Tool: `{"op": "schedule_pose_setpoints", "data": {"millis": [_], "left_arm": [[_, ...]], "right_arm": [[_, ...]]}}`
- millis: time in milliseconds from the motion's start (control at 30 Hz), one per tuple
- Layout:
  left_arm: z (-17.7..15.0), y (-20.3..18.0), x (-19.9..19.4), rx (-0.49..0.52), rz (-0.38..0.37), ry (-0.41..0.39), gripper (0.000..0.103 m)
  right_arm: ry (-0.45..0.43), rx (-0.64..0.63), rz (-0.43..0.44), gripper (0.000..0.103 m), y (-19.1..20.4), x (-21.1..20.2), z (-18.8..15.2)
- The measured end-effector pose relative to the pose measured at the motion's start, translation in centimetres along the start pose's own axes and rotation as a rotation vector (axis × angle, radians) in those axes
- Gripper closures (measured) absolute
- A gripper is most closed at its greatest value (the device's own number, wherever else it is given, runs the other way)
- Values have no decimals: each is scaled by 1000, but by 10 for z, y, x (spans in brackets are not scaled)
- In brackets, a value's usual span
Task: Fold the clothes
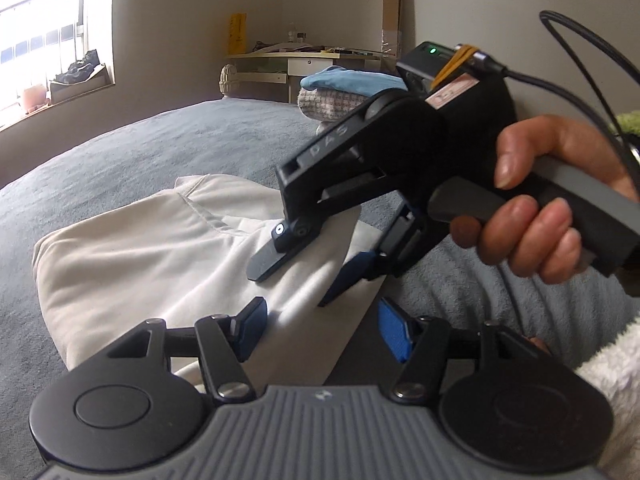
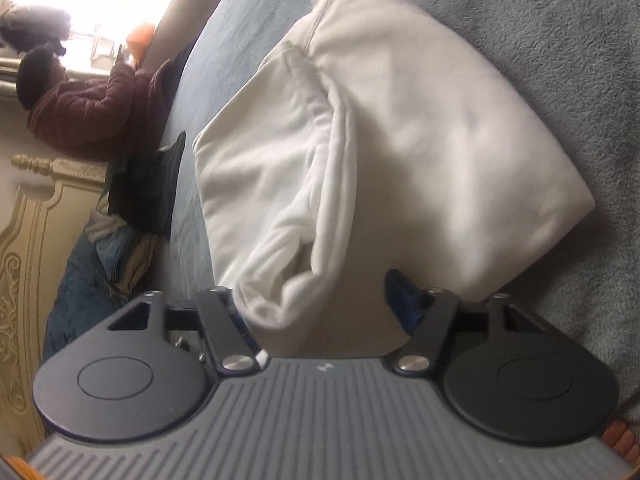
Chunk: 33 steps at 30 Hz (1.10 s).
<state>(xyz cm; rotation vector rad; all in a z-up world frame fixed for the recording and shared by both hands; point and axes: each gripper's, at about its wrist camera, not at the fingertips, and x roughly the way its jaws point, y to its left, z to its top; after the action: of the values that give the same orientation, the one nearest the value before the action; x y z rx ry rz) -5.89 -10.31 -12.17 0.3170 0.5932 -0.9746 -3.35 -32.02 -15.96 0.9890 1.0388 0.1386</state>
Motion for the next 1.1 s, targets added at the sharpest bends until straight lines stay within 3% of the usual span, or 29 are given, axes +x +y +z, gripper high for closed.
{"op": "schedule_pose_setpoints", "data": {"millis": [100,167,333,467,667,800,900,967,1100], "left_arm": [[-1,7,-13,3,17,-10,41],[-4,17,-29,-18,51,-24,41],[-24,48,-67,-172,135,-30,41],[-46,62,-69,-296,193,3,41],[-50,78,-70,-429,197,-54,41],[-41,84,-70,-454,178,-102,36],[-34,88,-69,-468,162,-130,36],[-36,82,-60,-445,137,-95,36],[-40,62,-41,-370,96,-9,36]], "right_arm": [[-5,-10,19,78,2,1,2],[-14,-41,28,88,9,-2,3],[-37,-148,73,93,43,-8,11],[-23,-224,132,94,84,1,27],[43,-374,222,96,175,36,43],[-23,-497,314,97,221,17,38],[-120,-462,262,98,186,-10,39],[-192,-404,189,98,146,-27,41],[-266,-227,-33,98,43,-45,35]]}}
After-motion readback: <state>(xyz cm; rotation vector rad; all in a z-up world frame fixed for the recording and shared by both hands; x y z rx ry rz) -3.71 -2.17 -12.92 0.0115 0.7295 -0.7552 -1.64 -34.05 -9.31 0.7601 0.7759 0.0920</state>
